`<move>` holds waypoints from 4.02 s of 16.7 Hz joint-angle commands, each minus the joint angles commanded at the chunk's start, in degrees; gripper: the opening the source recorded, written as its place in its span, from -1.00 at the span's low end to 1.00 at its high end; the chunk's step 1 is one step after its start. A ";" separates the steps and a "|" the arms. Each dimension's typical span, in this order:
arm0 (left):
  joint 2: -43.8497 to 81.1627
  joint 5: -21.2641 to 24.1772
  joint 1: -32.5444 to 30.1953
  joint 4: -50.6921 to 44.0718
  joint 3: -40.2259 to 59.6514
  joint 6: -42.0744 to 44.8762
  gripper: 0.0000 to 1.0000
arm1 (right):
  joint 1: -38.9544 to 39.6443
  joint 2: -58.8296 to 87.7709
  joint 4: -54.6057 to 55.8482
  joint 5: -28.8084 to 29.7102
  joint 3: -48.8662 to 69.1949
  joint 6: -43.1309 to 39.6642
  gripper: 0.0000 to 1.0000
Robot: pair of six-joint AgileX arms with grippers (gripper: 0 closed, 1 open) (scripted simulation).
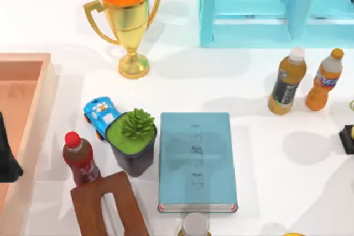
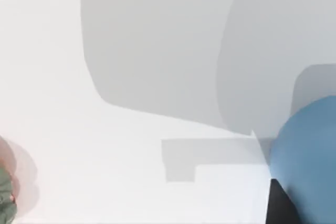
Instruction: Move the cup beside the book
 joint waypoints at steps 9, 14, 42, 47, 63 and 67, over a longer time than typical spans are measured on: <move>0.00 0.00 0.00 0.00 0.00 0.00 1.00 | -0.08 -3.65 -10.39 -0.05 6.73 -0.11 -1.00; 0.00 0.00 0.00 0.00 0.00 0.00 1.00 | 0.32 -3.60 -10.25 0.07 6.85 0.48 -1.00; 0.00 0.00 0.00 0.00 0.00 0.00 1.00 | 67.07 -6.94 -26.78 -1.47 16.42 149.82 -1.00; 0.00 0.00 0.00 0.00 0.00 0.00 1.00 | 70.93 -7.24 -24.54 1.05 16.13 160.53 -1.00; 0.00 0.00 0.00 0.00 0.00 0.00 1.00 | 70.19 -6.59 -9.82 1.39 2.55 160.17 -1.00; 0.00 0.00 0.00 0.00 0.00 0.00 1.00 | 70.18 -6.55 -9.70 1.39 2.43 160.16 -1.00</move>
